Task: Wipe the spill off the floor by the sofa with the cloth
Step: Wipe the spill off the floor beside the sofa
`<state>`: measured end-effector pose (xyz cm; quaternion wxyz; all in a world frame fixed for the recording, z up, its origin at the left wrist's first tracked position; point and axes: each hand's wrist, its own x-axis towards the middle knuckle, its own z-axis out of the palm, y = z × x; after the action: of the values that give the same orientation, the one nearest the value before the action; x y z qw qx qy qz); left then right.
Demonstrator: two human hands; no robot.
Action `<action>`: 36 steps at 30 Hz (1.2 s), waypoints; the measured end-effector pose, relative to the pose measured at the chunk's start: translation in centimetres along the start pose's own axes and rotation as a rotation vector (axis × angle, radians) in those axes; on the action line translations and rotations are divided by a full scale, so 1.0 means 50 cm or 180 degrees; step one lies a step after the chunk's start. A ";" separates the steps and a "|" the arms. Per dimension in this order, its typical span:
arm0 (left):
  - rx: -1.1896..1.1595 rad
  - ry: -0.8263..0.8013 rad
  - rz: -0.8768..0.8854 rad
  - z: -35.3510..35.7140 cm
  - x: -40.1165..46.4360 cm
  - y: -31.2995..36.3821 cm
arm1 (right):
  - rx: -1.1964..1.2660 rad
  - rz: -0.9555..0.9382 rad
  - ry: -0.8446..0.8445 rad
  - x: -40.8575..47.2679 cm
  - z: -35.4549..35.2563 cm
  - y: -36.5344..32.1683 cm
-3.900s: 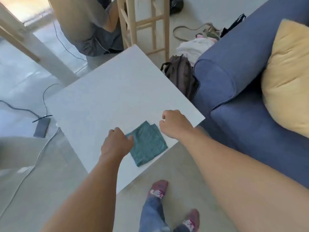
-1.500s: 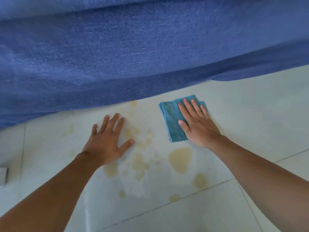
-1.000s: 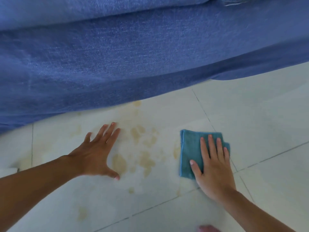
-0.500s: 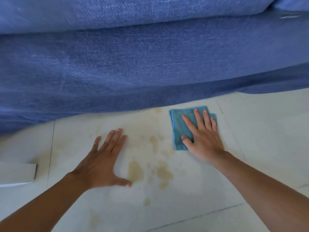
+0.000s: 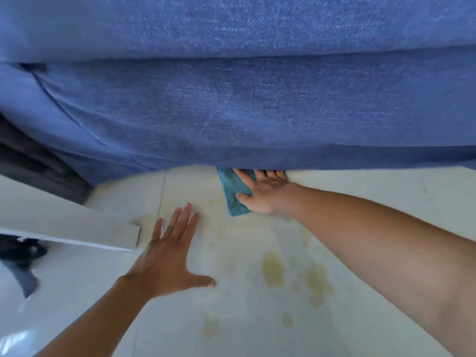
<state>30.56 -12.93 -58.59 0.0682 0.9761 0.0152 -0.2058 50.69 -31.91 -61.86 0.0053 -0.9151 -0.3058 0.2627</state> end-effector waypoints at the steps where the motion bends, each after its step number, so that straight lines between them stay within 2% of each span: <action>1: -0.0046 0.0028 -0.0006 0.004 -0.009 -0.012 | -0.0034 0.0013 -0.0076 0.004 -0.008 -0.003; 4: -0.0150 0.0089 0.0040 0.024 -0.037 -0.039 | -0.0073 0.0046 0.0041 0.011 -0.007 -0.024; 11: -0.0213 0.0295 0.0024 0.066 -0.084 -0.098 | -0.0016 -0.0161 0.0776 0.056 0.029 -0.143; 18: -0.0330 0.0424 0.0216 0.090 -0.102 -0.108 | -0.0075 -0.0285 0.0880 0.061 0.056 -0.188; 24: -0.0808 0.0641 0.0353 0.113 -0.111 -0.136 | 0.0079 -0.0441 0.0817 -0.064 0.119 -0.225; 31: -0.0568 0.0552 0.0168 0.113 -0.133 -0.144 | 0.0352 -0.0322 0.0872 -0.239 0.215 -0.297; 36: -0.0473 0.0436 0.0067 0.123 -0.167 -0.107 | 0.0417 -0.0533 0.0814 -0.368 0.289 -0.339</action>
<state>20.12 -8.52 -61.48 0.1413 0.9802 0.0248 -0.1362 21.83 -30.67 -62.63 0.1257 -0.9101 -0.3601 0.1621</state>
